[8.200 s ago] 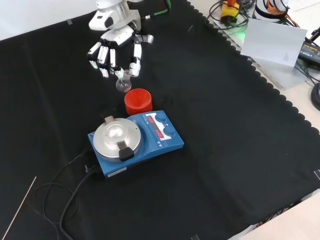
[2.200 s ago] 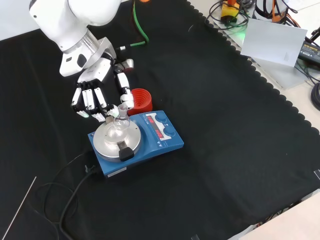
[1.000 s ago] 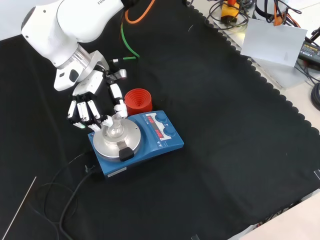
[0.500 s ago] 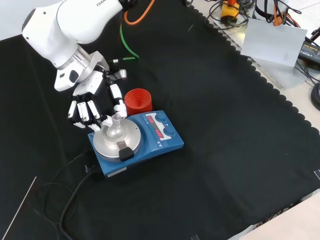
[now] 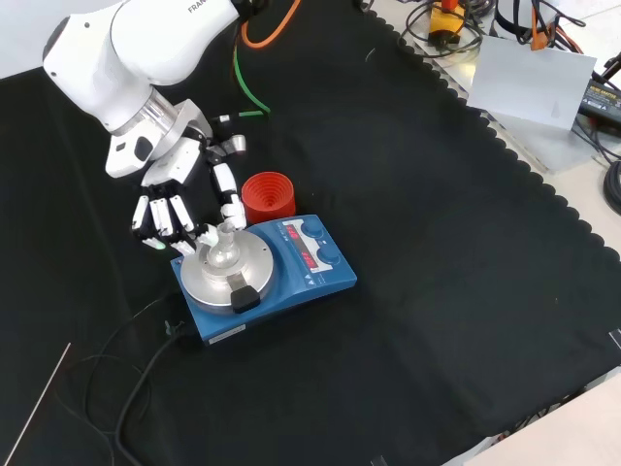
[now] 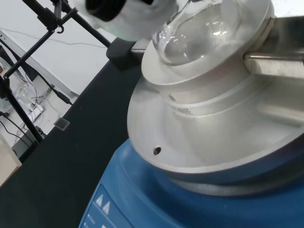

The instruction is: Place the round-bottom flask on the heater.

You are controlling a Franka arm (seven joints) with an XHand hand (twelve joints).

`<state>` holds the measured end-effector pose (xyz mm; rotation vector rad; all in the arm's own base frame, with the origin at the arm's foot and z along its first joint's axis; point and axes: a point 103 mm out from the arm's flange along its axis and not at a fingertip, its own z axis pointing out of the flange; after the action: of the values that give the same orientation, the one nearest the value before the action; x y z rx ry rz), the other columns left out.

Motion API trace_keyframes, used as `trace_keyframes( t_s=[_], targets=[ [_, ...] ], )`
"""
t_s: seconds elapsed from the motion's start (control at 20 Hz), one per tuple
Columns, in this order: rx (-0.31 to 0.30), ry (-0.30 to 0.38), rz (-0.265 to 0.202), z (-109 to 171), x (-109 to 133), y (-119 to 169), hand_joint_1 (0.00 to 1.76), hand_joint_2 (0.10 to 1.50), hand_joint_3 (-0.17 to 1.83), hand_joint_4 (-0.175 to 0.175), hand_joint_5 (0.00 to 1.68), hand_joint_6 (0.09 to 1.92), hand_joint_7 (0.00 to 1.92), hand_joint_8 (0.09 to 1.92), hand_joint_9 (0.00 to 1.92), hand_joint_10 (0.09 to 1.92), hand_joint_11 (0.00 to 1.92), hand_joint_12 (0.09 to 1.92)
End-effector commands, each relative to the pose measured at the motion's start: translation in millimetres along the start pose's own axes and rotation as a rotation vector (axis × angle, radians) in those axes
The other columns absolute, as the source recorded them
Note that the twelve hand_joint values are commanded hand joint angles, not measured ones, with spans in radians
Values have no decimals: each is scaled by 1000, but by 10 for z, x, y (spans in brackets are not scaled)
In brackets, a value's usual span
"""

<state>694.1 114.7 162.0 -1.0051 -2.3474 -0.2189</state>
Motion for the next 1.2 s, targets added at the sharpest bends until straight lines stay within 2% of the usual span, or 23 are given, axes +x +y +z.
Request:
trace_keyframes(
  t_s=[0.05, 0.4, 0.5, 0.6, 0.7, 0.8, 0.9, 1.0, 1.2],
  targets=[
    [9, -6, -1, 4, 11, 44, 1063, 996, 81, 175, 1139, 759, 772, 678, 781, 813, 195, 1458],
    [16, -20, 0, -18, 26, 81, 1046, 1021, 75, 175, 1084, 843, 770, 676, 778, 816, 193, 1463],
    [14, -20, 1, -15, 30, 77, 952, 978, 56, 90, 1012, 813, 761, 675, 771, 818, 189, 1458],
    [13, -21, 1, -16, 37, 73, 1001, 1008, 72, 141, 1036, 860, 757, 679, 767, 824, 185, 1464],
    [16, -22, -1, -22, 48, 68, 1028, 1023, 79, 167, 1050, 881, 755, 681, 764, 826, 184, 1467],
    [22, -30, -4, -24, 63, 62, 946, 971, 64, 83, 997, 818, 752, 680, 762, 825, 183, 1460],
    [25, -32, -7, -23, 78, 57, 911, 940, 61, 36, 934, 796, 743, 679, 756, 825, 180, 1457],
    [31, -32, -9, -16, 81, 44, 900, 908, 73, 10, 846, 828, 723, 685, 742, 831, 172, 1459],
    [34, -33, -6, -12, 79, 32, 893, 865, 94, -9, 703, 880, 688, 695, 724, 841, 156, 1462]
  ],
)
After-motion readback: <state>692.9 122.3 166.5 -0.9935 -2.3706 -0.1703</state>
